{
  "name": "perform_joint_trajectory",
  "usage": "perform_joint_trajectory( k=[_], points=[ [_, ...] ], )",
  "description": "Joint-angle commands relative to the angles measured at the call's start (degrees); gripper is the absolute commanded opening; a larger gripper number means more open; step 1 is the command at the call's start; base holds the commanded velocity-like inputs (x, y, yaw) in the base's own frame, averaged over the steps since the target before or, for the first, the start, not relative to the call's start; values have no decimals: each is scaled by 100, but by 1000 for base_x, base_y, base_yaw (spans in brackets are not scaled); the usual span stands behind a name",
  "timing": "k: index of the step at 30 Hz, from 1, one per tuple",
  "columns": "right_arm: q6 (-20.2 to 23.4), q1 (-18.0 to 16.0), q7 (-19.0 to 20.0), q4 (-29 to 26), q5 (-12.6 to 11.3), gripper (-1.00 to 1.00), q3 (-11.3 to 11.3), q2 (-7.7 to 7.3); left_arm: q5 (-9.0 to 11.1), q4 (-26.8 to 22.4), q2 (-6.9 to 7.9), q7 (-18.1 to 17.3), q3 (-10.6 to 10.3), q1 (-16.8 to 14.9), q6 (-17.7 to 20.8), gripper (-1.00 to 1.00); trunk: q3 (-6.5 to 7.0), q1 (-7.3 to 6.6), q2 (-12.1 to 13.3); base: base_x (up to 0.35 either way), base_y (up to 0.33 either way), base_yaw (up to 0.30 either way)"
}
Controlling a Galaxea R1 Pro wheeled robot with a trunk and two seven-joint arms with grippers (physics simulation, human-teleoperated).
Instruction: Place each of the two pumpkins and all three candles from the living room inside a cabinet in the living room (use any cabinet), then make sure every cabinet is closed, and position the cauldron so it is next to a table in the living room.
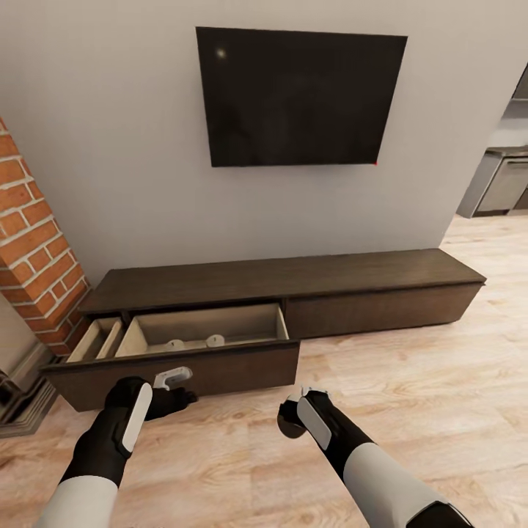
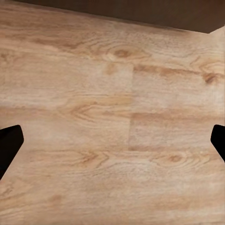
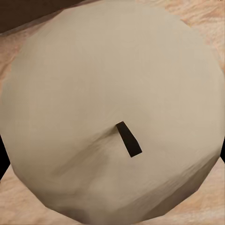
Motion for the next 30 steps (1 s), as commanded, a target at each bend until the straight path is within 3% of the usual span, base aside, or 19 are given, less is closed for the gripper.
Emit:
perform_joint_trajectory(
  k=[1,22,30],
  points=[
    [0,0,-1,-1,0,-100,3,0,2,0,1,0,0,0,0,100,4,0,0,0,0,149],
    [4,4,6,4,0,-100,11,0,30,-4,18,-7,40,0,0,100,9,0,0,-88,52,11],
    [8,2,6,6,-7,-100,-12,0,22,-362,3,-9,5,89,6,100,9,0,0,-1,50,0]
  ],
)
